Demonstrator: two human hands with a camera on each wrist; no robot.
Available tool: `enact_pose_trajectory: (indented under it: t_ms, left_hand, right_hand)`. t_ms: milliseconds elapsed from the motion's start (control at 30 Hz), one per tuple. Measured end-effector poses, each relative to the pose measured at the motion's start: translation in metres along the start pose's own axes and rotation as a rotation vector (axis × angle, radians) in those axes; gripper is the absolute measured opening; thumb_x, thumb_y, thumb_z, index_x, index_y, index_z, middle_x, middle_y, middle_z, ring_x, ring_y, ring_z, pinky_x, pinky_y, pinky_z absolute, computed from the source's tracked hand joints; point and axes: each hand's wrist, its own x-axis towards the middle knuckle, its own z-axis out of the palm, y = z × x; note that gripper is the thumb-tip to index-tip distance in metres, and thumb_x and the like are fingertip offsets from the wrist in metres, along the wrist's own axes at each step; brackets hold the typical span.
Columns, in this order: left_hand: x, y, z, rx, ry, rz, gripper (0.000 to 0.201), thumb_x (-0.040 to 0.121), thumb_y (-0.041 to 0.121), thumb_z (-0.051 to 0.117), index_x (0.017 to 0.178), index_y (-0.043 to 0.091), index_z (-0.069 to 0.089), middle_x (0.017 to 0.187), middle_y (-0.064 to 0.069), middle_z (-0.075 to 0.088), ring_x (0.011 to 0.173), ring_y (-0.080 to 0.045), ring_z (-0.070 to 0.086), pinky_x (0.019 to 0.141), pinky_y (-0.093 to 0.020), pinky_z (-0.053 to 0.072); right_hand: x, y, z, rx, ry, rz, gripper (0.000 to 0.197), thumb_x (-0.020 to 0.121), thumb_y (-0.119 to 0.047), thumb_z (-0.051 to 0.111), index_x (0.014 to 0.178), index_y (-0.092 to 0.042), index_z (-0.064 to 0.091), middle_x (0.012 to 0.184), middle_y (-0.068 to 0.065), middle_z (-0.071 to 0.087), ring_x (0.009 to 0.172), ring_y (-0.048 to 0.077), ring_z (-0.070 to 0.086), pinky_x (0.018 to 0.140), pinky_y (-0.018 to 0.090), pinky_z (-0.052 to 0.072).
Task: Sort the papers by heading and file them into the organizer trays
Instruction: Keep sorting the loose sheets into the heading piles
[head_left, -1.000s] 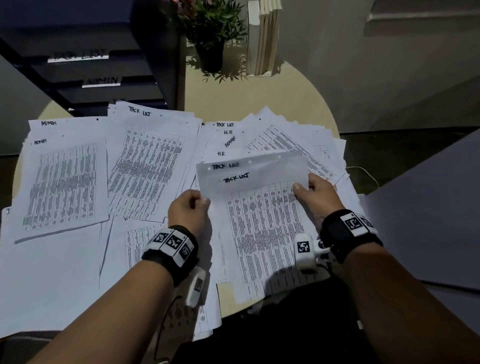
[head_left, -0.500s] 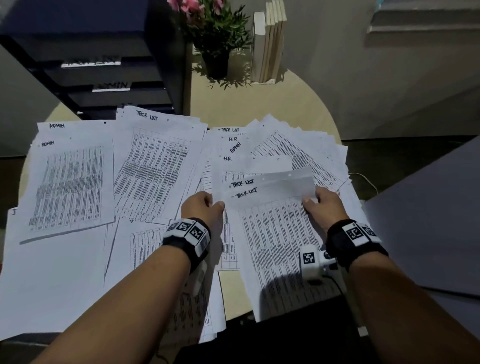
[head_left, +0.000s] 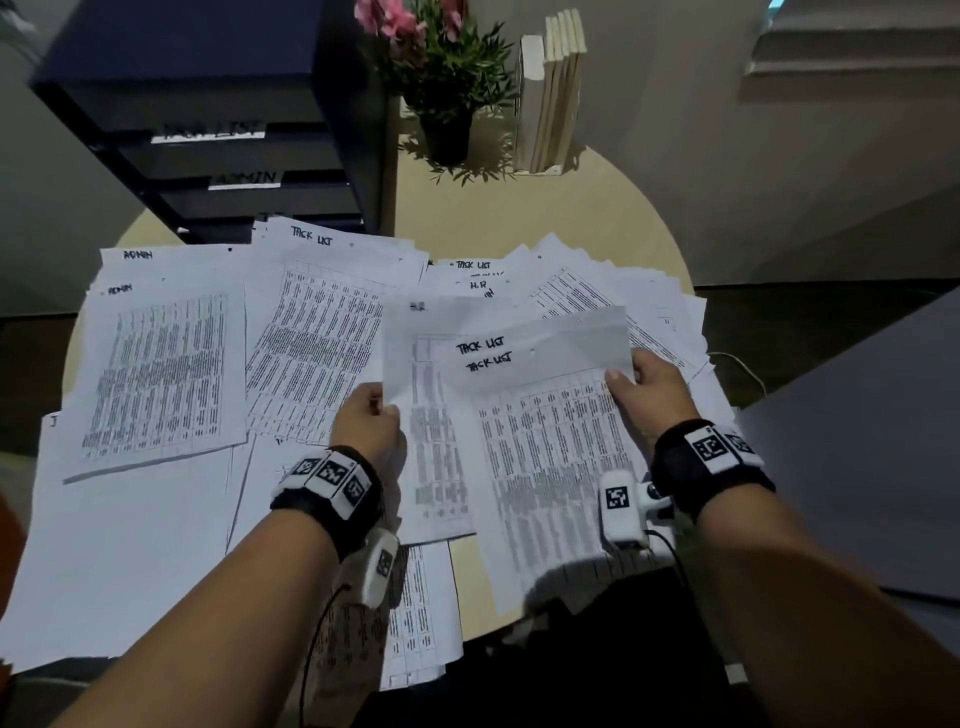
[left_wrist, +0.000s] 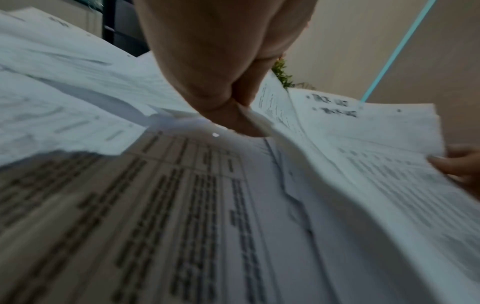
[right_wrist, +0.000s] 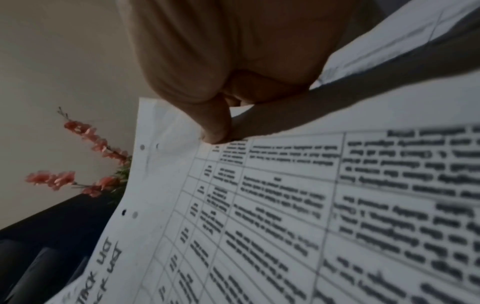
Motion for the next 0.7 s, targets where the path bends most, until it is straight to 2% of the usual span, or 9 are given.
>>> enact_pose_trajectory:
  t_ms: [100, 167, 200, 233, 267, 400, 533, 633, 700]
  left_hand:
    - [-0.016, 0.005, 0.019, -0.185, -0.105, -0.028, 0.017, 0.098, 0.012, 0.045, 0.100, 0.018, 0.061, 0.083, -0.013, 0.059, 0.072, -0.029, 0.057, 0.071, -0.042, 0.049]
    - [-0.029, 0.009, 0.029, -0.243, -0.125, -0.043, 0.024, 0.100, 0.033, 0.045, 0.108, 0.016, 0.060, 0.108, -0.014, 0.067, 0.105, -0.031, 0.062, 0.096, -0.045, 0.048]
    - [-0.034, 0.009, 0.033, -0.242, -0.135, -0.041, 0.026, 0.098, 0.041, 0.047, 0.110, 0.023, 0.060, 0.105, 0.017, 0.053, 0.112, -0.027, 0.062, 0.101, -0.050, 0.046]
    - [-0.038, 0.010, 0.035, -0.205, -0.148, -0.008, 0.018, 0.094, 0.043, 0.054, 0.107, 0.032, 0.061, 0.114, -0.022, 0.044, 0.113, -0.029, 0.062, 0.098, -0.054, 0.048]
    - [-0.038, 0.009, 0.037, -0.160, -0.159, 0.039, 0.015, 0.090, 0.038, 0.061, 0.104, 0.038, 0.062, 0.100, 0.001, 0.073, 0.101, -0.024, 0.068, 0.092, -0.051, 0.053]
    - [-0.028, 0.007, 0.031, -0.040, -0.158, 0.040, 0.024, 0.088, 0.012, 0.069, 0.110, 0.022, 0.066, 0.096, 0.001, 0.072, 0.089, -0.019, 0.068, 0.076, -0.030, 0.052]
    - [-0.025, 0.009, 0.024, -0.022, -0.155, -0.030, 0.013, 0.090, 0.006, 0.066, 0.088, 0.019, 0.063, 0.078, -0.004, 0.068, 0.070, -0.016, 0.063, 0.057, -0.023, 0.046]
    - [-0.020, 0.005, 0.025, -0.068, -0.182, -0.145, 0.019, 0.088, -0.001, 0.062, 0.076, 0.014, 0.061, 0.062, -0.005, 0.062, 0.063, -0.025, 0.060, 0.061, -0.029, 0.050]
    - [-0.016, 0.003, 0.027, -0.145, -0.195, -0.217, 0.017, 0.083, -0.009, 0.059, 0.081, 0.007, 0.065, 0.058, -0.010, 0.059, 0.060, -0.025, 0.058, 0.060, -0.035, 0.050]
  right_hand:
    - [0.005, 0.001, 0.024, 0.029, 0.022, 0.050, 0.019, 0.094, -0.014, 0.057, 0.110, -0.018, 0.067, 0.105, 0.005, 0.070, 0.099, 0.026, 0.065, 0.095, 0.044, 0.053]
    - [0.006, 0.002, 0.035, 0.015, 0.033, 0.077, 0.017, 0.094, -0.013, 0.057, 0.106, -0.021, 0.066, 0.105, 0.005, 0.069, 0.101, 0.026, 0.064, 0.094, 0.043, 0.052]
    - [0.006, 0.000, 0.039, -0.012, 0.027, 0.076, 0.017, 0.094, -0.014, 0.056, 0.107, -0.020, 0.066, 0.105, 0.005, 0.069, 0.101, 0.027, 0.064, 0.093, 0.041, 0.052]
    - [0.006, -0.001, 0.040, -0.029, 0.008, 0.064, 0.018, 0.095, -0.015, 0.056, 0.109, -0.018, 0.066, 0.105, 0.005, 0.068, 0.101, 0.027, 0.063, 0.092, 0.040, 0.052]
    - [0.007, -0.002, 0.040, -0.058, -0.015, 0.047, 0.018, 0.096, -0.017, 0.055, 0.110, -0.016, 0.067, 0.105, 0.004, 0.067, 0.099, 0.026, 0.062, 0.090, 0.037, 0.051]
    - [0.031, -0.008, 0.013, -0.314, 0.046, -0.080, 0.020, 0.098, -0.014, 0.054, 0.110, -0.008, 0.069, 0.105, 0.005, 0.059, 0.092, 0.019, 0.054, 0.082, 0.021, 0.039]
    - [0.071, -0.001, -0.019, -0.721, 0.091, -0.078, 0.030, 0.089, -0.026, 0.064, 0.116, -0.013, 0.063, 0.123, 0.019, 0.057, 0.113, 0.037, 0.056, 0.095, 0.041, 0.048]
    - [0.078, 0.002, -0.028, -0.874, 0.005, 0.042, 0.064, 0.089, -0.038, 0.067, 0.143, -0.019, 0.039, 0.142, 0.019, 0.040, 0.130, 0.040, 0.040, 0.104, 0.048, 0.039]
    - [0.081, 0.003, -0.028, -0.905, -0.005, 0.067, 0.072, 0.088, -0.042, 0.067, 0.148, -0.021, 0.031, 0.142, 0.019, 0.038, 0.131, 0.040, 0.038, 0.105, 0.049, 0.038]
